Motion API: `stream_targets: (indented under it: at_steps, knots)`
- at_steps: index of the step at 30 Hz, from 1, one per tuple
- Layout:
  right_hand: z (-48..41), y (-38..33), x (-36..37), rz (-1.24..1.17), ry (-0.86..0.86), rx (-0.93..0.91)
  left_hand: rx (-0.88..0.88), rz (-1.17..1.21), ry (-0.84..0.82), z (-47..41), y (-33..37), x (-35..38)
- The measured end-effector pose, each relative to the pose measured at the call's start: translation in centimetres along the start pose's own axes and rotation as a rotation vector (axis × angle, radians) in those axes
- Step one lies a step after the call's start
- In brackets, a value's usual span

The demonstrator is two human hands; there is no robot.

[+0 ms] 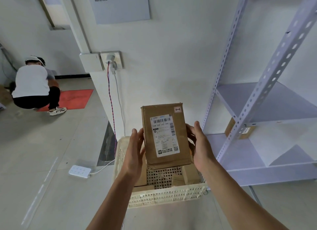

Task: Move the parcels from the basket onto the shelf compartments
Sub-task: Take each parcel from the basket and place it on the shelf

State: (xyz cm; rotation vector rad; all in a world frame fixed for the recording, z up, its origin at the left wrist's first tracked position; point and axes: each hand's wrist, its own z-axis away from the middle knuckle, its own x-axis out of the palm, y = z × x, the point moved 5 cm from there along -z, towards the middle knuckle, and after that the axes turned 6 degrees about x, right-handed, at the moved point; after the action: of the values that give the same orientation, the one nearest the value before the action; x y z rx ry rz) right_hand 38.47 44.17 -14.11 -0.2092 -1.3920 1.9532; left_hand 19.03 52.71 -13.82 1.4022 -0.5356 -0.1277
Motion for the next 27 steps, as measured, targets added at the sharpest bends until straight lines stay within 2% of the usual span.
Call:
stream_targets:
  at_steps: [15, 20, 27]
  knots:
    - [3.0, -0.8, -2.5, -0.070, 0.062, -0.089, 0.018, -0.058, -0.210, 0.8, -1.6, 3.2]
    - [4.6, -1.6, -6.0, -0.124, 0.116, -0.117, 0.057, -0.098, -0.301, 2.2, -1.8, 6.5]
    - [6.5, -4.5, -14.2, -0.125, 0.149, -0.156, 0.082, -0.108, -0.326, 4.5, -2.6, 14.6]
